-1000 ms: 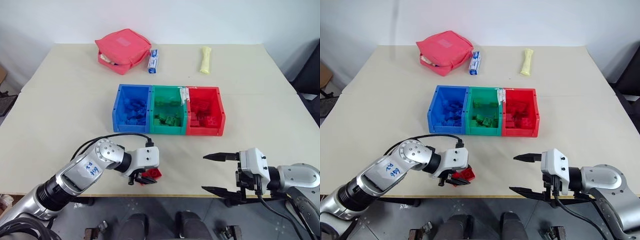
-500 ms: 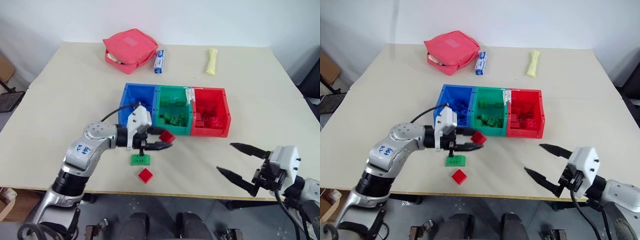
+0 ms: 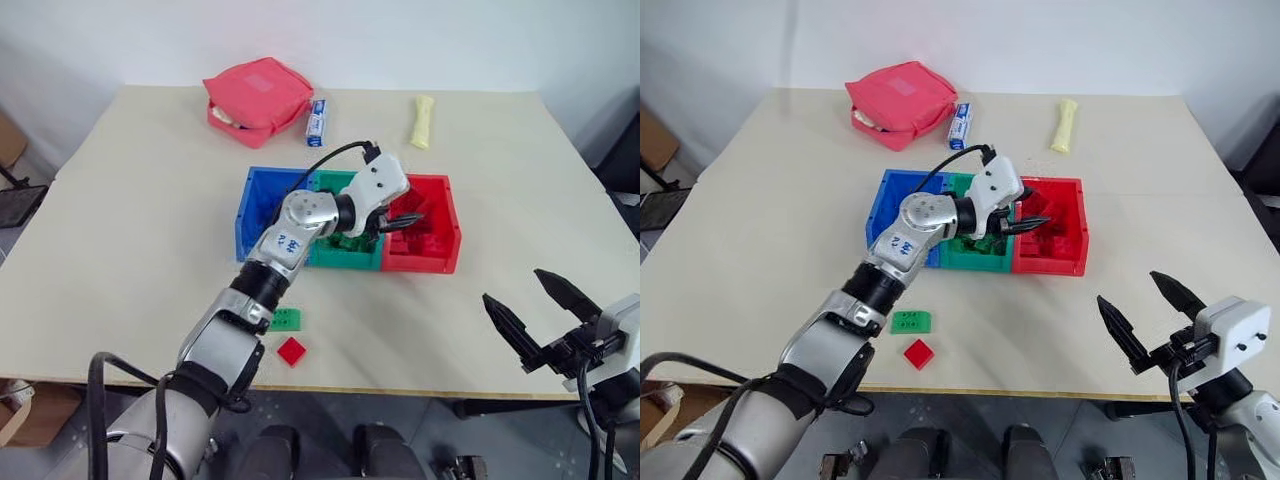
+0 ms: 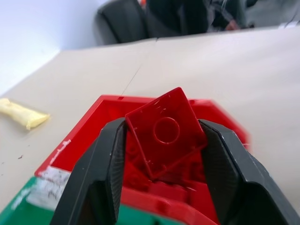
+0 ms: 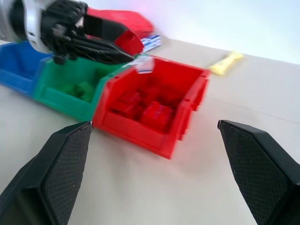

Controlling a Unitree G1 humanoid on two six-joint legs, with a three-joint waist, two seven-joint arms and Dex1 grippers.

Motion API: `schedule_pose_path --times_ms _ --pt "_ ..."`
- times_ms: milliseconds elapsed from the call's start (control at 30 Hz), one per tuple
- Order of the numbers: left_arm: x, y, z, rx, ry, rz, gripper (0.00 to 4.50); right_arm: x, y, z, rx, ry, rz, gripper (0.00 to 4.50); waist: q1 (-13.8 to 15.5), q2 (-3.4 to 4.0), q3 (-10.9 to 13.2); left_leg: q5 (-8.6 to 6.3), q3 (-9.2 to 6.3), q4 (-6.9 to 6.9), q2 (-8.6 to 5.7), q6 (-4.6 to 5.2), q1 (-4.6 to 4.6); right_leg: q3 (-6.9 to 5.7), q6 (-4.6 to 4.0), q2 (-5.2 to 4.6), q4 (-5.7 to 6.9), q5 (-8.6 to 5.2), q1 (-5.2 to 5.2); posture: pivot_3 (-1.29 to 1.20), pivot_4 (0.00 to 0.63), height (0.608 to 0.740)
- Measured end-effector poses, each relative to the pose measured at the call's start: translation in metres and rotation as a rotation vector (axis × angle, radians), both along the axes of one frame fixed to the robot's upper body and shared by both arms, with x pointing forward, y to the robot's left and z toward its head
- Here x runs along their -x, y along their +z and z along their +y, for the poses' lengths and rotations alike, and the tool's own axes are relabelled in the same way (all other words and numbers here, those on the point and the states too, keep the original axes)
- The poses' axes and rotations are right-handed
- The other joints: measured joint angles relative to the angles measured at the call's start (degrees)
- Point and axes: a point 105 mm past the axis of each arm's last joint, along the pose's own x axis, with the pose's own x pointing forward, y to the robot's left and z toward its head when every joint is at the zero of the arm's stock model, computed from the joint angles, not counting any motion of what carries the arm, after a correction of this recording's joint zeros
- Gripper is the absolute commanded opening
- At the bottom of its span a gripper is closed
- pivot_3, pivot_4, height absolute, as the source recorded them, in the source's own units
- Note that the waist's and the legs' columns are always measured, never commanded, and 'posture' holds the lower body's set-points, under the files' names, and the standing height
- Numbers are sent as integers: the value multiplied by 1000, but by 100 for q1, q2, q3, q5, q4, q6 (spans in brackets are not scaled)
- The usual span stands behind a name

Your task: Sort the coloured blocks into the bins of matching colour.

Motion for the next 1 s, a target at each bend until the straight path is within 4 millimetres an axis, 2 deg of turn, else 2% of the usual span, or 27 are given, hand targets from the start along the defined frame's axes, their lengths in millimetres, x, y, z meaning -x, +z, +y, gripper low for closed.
schedule_pose_path --times_ms 133,233,300,467,600,800,967,1000 --pt "2 -2 -2 2 -45 -5 4437 4 4 6 17 18 -17 4500 -20 0 0 0 -2 -4 4 -3 1 12 0 -11 2 0 -6 0 150 740" --pt "12 -2 11 22 -127 1 4478 4 2 12 17 50 -8 4500 -32 3 -2 0 0 -4 4 -3 5 16 0 -16 6 0 -5 0 150 740" --pt "18 -10 30 25 -164 27 4478 2 2 18 31 94 -7 4500 -48 3 -2 1 -1 -4 6 -6 7 18 -1 -20 10 0 -6 0 150 740" --pt "27 -34 108 -35 -149 89 4478 -6 9 37 115 261 -14 4500 -131 4 -2 2 -11 -2 6 -9 12 17 -2 -24 21 -1 -6 0 150 740" --pt "64 -46 175 -95 -206 200 4478 -12 -4 52 270 470 80 4500 -167 4 -2 -3 -22 1 10 -12 12 14 -5 -25 28 -2 -4 0 150 740" --pt "85 -59 247 -114 -44 193 4478 -23 5 84 318 705 42 4500 -131 4 -3 -5 -35 4 9 -9 11 5 -5 -35 0 -2 6 0 150 740" --pt "99 -70 307 -107 147 261 4478 -24 -2 94 319 811 71 4500 -141 2 -2 -10 -36 -2 9 -6 6 2 -5 -37 -9 -2 3 0 150 740" --pt "103 -71 314 -118 167 271 4478 -24 -4 94 317 821 79 4500 -138 2 -2 -12 -36 -2 9 -5 6 2 -5 -38 -10 -2 4 0 150 740"
